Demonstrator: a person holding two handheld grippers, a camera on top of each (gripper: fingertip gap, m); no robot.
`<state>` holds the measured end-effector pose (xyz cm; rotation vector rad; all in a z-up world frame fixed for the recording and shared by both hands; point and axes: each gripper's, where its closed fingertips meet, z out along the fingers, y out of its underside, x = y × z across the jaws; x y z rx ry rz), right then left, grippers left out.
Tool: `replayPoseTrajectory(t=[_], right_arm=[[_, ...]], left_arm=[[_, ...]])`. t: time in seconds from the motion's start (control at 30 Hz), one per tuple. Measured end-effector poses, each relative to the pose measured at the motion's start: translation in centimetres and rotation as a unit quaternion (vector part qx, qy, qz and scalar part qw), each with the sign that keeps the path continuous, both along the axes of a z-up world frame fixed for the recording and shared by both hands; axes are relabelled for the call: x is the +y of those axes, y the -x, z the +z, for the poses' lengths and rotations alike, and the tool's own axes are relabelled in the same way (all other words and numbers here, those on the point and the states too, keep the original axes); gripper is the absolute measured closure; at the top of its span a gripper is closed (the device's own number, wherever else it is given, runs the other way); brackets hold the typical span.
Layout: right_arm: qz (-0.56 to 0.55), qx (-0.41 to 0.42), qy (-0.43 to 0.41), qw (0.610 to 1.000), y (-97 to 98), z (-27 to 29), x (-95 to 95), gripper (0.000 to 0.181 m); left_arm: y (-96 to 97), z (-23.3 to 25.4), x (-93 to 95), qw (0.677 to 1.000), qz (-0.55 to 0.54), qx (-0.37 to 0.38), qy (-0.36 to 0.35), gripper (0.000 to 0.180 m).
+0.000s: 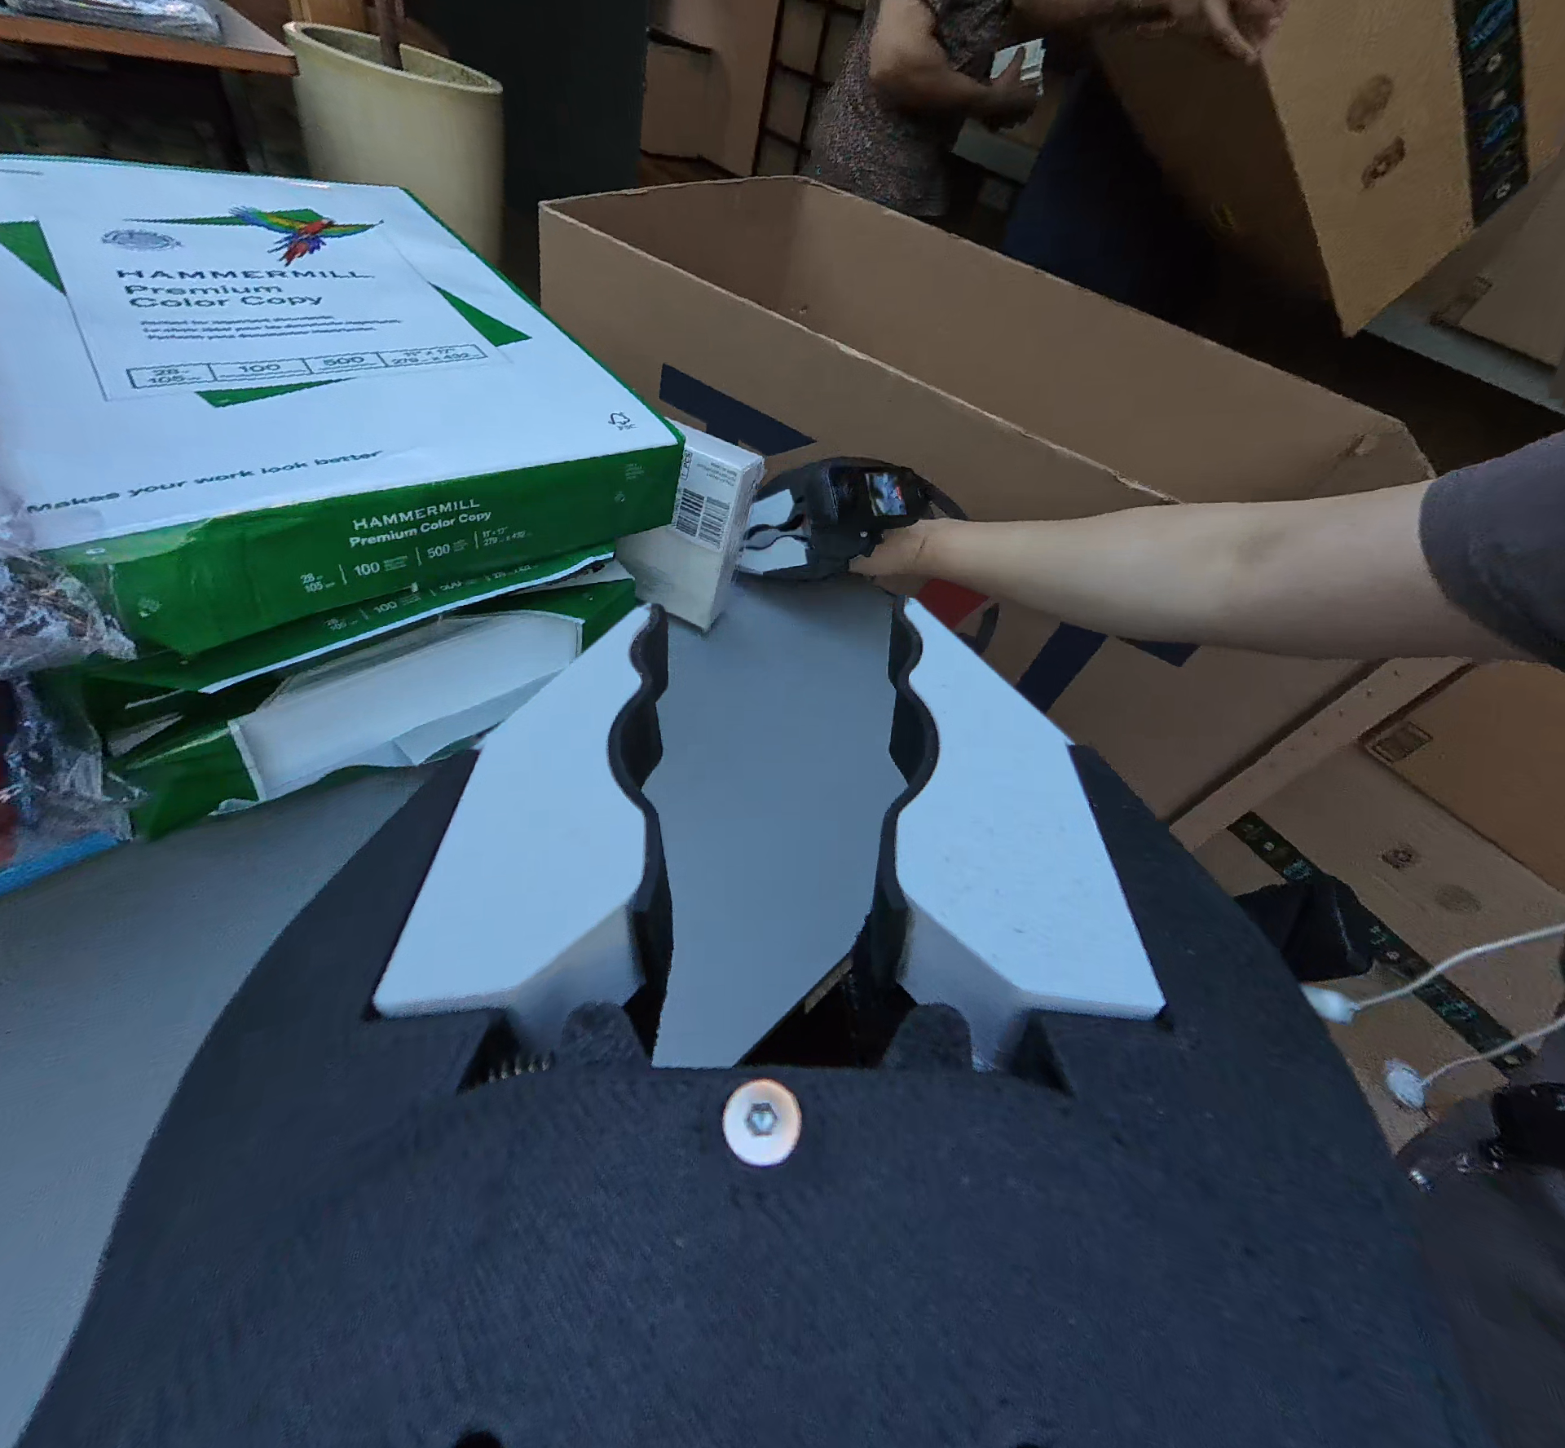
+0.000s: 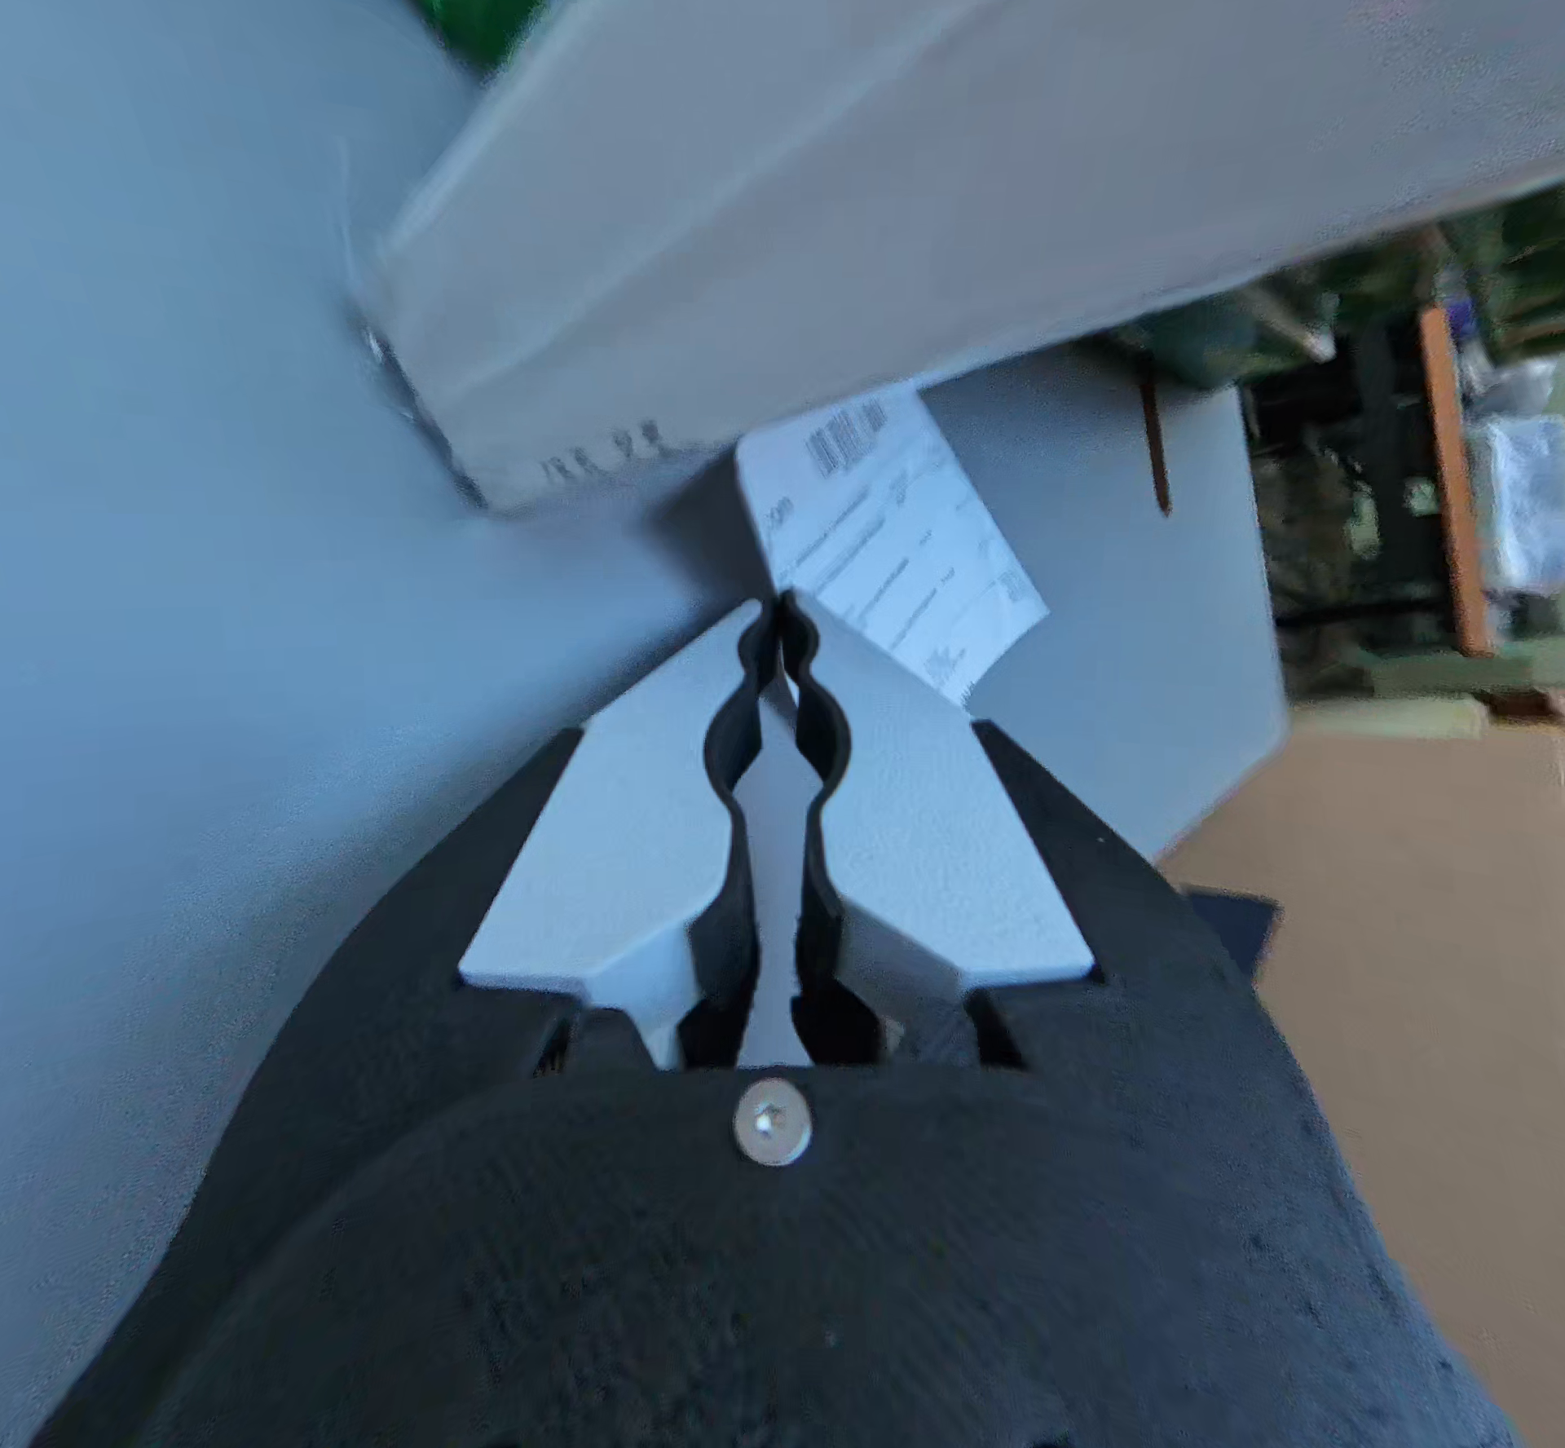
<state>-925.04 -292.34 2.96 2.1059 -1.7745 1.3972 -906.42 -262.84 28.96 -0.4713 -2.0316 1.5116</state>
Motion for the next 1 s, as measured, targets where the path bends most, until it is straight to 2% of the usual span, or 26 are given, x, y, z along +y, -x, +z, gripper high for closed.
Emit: replayPoseTrajectory(t=[0.07, 0.2, 0.33, 0.43, 0.5, 0.6, 0.67, 0.73, 0.8, 0.83, 0.97, 1.0], right_arm=[[-0.049, 0.022, 0.027, 0.998, 1.5, 0.2, -0.3, 0.181], [-0.069, -0.024, 0.019, 0.997, 4.3, 1.6, 6.0, 0.181], [-0.077, -0.045, -0.009, 0.996, 5.6, 2.4, 13.0, 0.181], [-0.092, -0.053, -0.035, 0.994, 5.9, 2.8, 17.2, 0.181], [-0.093, -0.065, -0.05, 0.992, 5.9, 3.3, 19.7, 0.181], [-0.104, -0.09, -0.058, 0.989, 6.4, 4.2, 22.0, 0.181], [-0.111, -0.105, -0.062, 0.986, 6.8, 4.4, 22.5, 0.181], [-0.112, -0.114, -0.064, 0.985, 7.1, 4.6, 22.5, 0.181], [-0.113, -0.116, -0.058, 0.985, 7.5, 4.9, 22.2, 0.181], [-0.112, -0.121, -0.056, 0.985, 7.7, 5.2, 22.1, 0.181], [-0.106, -0.144, -0.048, 0.983, 7.8, 6.4, 21.3, 0.181], [-0.103, -0.15, -0.043, 0.982, 7.8, 6.6, 21.0, 0.181]], left_arm=[[0.1, -0.2, 0.1, 1.0, 0.002, 0.0, -0.009, 0.129], [1.8, 0.0, -0.4, 1.0, -0.023, 0.0, -0.017, 0.131], [4.9, -1.4, -4.0, 0.998, -0.035, -0.044, -0.025, 0.129], [7.6, -2.6, -9.6, 0.994, 0.025, -0.1, -0.032, 0.122], [10.1, -2.9, -13.0, 0.985, 0.068, -0.159, -0.009, 0.115], [13.5, -3.3, -16.8, 0.946, 0.148, -0.281, 0.071, 0.098], [15.8, -4.0, -19.0, 0.923, 0.168, -0.336, 0.086, 0.099], [17.7, -5.7, -21.2, 0.923, 0.153, -0.351, 0.028, 0.099], [18.7, -7.4, -22.8, 0.933, 0.131, -0.327, -0.074, 0.106], [18.7, -7.6, -23.4, 0.935, 0.12, -0.309, -0.122, 0.115], [18.0, -6.9, -24.3, 0.912, 0.085, -0.234, -0.325, 0.109], [18.4, -6.5, -24.6, 0.905, 0.08, -0.216, -0.357, 0.108]])
